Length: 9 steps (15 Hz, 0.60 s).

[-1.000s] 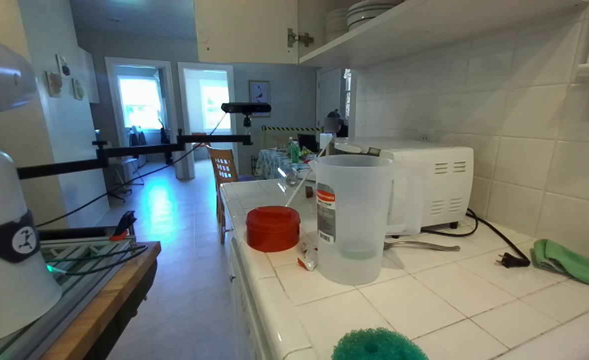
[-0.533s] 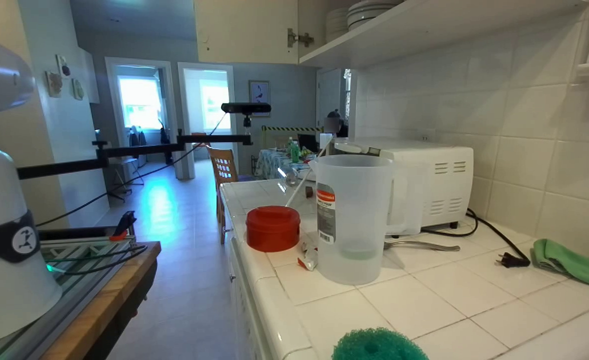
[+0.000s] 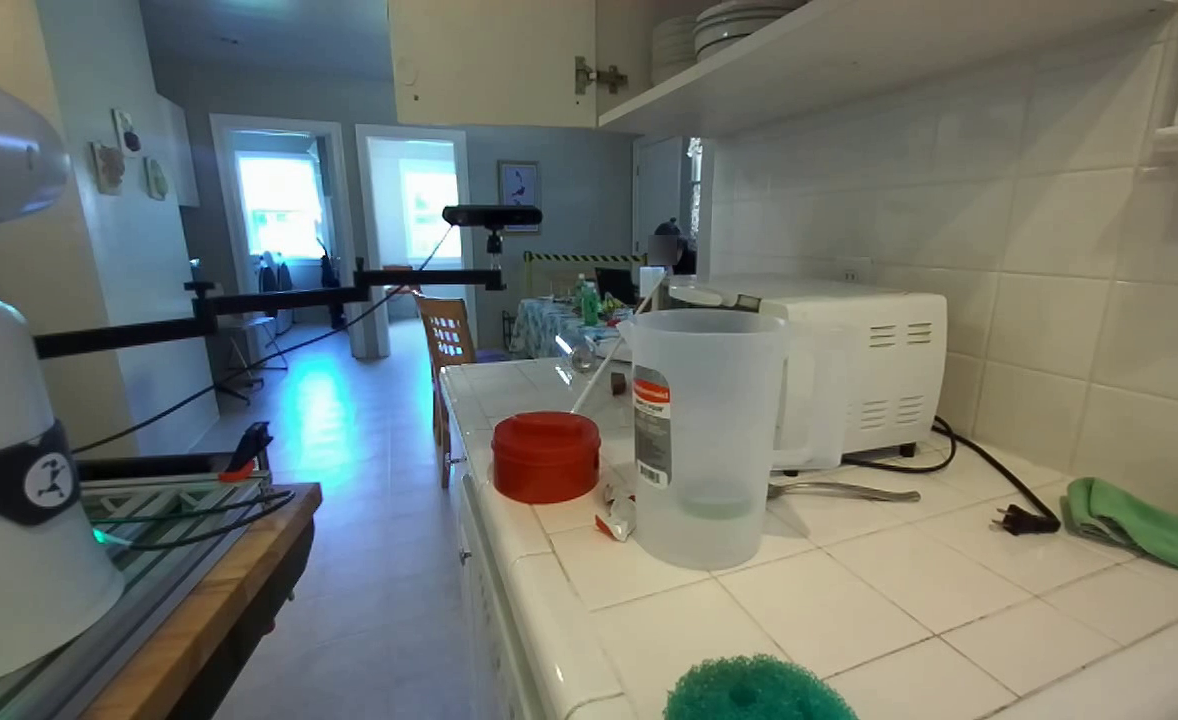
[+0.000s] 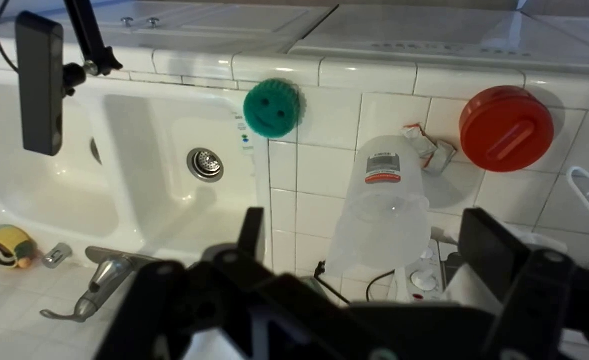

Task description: Open the top right cabinet door

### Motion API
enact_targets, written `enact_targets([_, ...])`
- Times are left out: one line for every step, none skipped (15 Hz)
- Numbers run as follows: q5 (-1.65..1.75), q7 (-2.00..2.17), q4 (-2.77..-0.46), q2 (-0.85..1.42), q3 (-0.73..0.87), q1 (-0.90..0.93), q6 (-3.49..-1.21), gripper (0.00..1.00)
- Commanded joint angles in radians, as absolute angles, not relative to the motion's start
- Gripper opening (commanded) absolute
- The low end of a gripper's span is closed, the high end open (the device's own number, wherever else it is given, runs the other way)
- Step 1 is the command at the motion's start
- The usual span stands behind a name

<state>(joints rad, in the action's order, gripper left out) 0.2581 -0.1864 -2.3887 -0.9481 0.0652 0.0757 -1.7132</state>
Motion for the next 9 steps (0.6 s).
enact_targets([0.252,-0.192,-2.386,-0.951,0.062,0.066,-1.717,1.0])
enact_targets([0.252,-0.192,-2.386,-0.953,0.064,0.066,-1.718,1.0])
enact_targets([0.252,-0.192,-2.386,-0.954,0.064,0.066,-1.718,1.0])
enact_targets([0.252,-0.192,-2.386,-0.954,0.064,0.066,-1.719,1.0])
enact_targets([0.252,-0.192,-2.386,-0.954,0.064,0.066,-1.719,1.0])
enact_targets([0.251,-0.193,-2.386,-0.953,0.057,0.068,-1.713,1.0])
enact_targets([0.25,-0.18,-2.389,-0.954,0.044,0.066,-1.7,1.0])
enact_targets([0.253,-0.17,-2.396,-0.958,0.029,0.065,-1.69,1.0])
enact_targets([0.253,-0.158,-2.405,-0.965,0.014,0.064,-1.68,1.0])
